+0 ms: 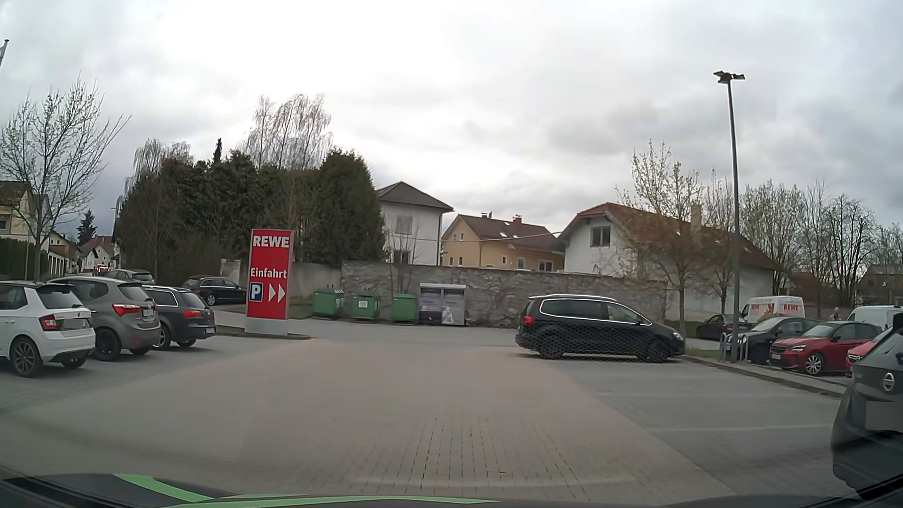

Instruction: Follow the waypoints while adhering to traffic rules and regulations

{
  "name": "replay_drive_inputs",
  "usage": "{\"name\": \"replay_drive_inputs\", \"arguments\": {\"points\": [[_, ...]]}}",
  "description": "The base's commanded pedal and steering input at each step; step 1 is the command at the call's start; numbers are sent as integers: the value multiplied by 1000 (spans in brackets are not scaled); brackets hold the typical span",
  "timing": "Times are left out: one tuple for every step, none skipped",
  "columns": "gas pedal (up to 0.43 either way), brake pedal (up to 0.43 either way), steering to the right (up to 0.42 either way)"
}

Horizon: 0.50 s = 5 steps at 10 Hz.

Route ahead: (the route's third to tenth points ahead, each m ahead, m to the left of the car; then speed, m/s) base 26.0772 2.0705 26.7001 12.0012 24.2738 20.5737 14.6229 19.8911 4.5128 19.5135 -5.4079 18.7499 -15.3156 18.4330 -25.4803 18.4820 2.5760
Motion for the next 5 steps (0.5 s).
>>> {"name": "replay_drive_inputs", "arguments": {"points": [[47, 0, 6], [47, 0, 7], [47, 0, 11], [47, 0, 12], [47, 0, 12]]}}
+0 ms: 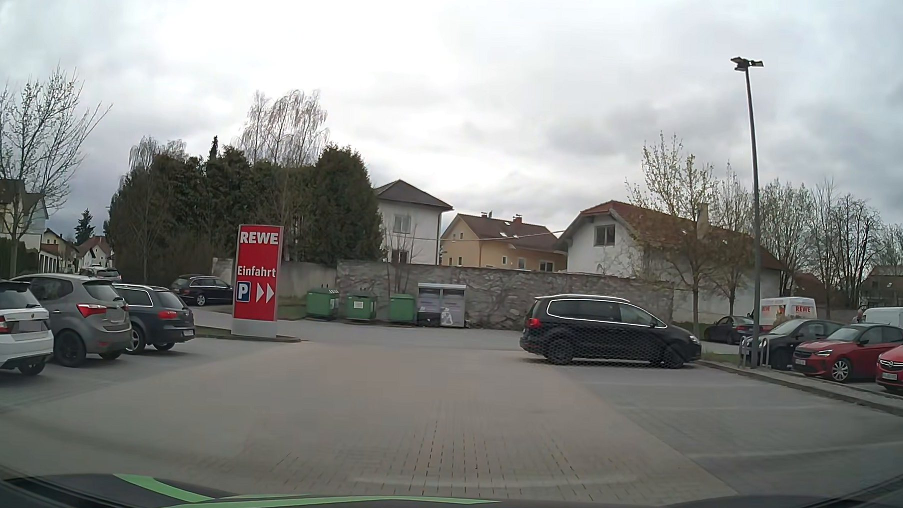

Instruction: Follow the waypoints while adhering to traffic rules and regulations

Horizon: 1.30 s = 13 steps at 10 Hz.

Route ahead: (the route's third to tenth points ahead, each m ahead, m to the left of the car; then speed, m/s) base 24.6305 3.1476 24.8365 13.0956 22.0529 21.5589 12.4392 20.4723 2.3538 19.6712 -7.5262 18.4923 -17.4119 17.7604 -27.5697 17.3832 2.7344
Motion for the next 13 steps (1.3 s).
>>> {"name": "replay_drive_inputs", "arguments": {"points": [[47, 0, 14], [47, 0, 22], [47, 0, 23], [47, 0, 19], [47, 0, 15], [47, 0, 6], [59, 0, 3], [59, 0, 2], [59, 0, 2], [59, 0, 1], [59, 0, 0], [59, 0, -1], [59, 0, -1]]}}
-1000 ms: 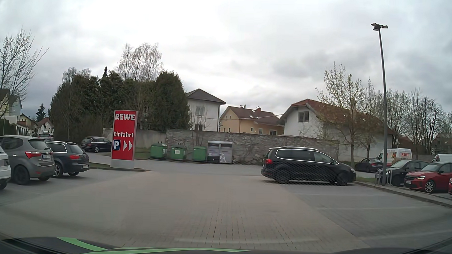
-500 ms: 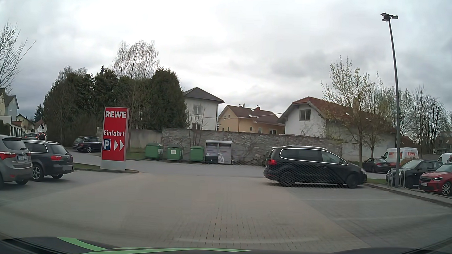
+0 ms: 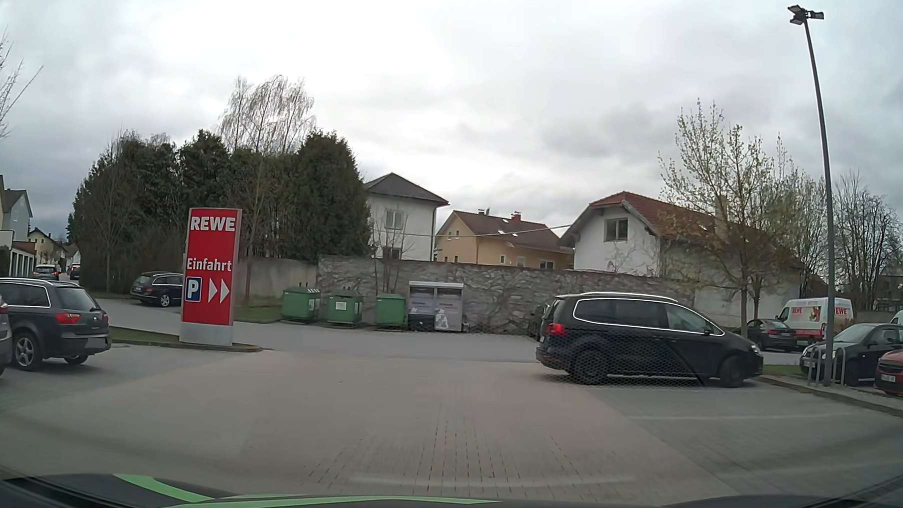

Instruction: Follow the waypoints while adhering to traffic rules and regulations

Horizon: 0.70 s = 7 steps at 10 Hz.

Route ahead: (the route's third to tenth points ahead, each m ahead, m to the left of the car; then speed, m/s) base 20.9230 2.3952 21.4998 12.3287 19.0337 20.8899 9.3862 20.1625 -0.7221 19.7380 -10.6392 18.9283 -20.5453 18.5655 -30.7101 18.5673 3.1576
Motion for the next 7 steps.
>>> {"name": "replay_drive_inputs", "arguments": {"points": [[59, 0, -1], [59, 0, -1], [59, 0, -2], [39, 0, -4], [20, 0, -5], [20, 0, -6], [0, 0, -7]]}}
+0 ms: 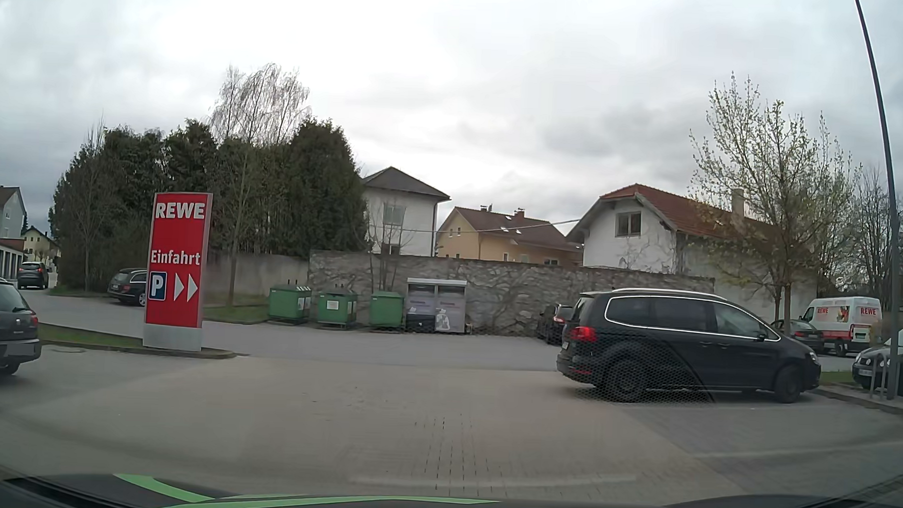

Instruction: Follow the waypoints while adhering to traffic rules and regulations

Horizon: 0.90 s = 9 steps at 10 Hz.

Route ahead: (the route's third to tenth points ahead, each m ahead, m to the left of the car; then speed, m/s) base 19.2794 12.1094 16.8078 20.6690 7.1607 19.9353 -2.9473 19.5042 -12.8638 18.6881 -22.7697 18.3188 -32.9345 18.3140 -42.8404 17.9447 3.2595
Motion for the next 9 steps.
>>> {"name": "replay_drive_inputs", "arguments": {"points": [[0, 0, -8], [0, 0, -9], [0, 0, -9], [0, 0, -10], [0, 0, -10], [0, 0, -10], [0, 0, -10], [0, 0, -10], [0, 0, -11]]}}
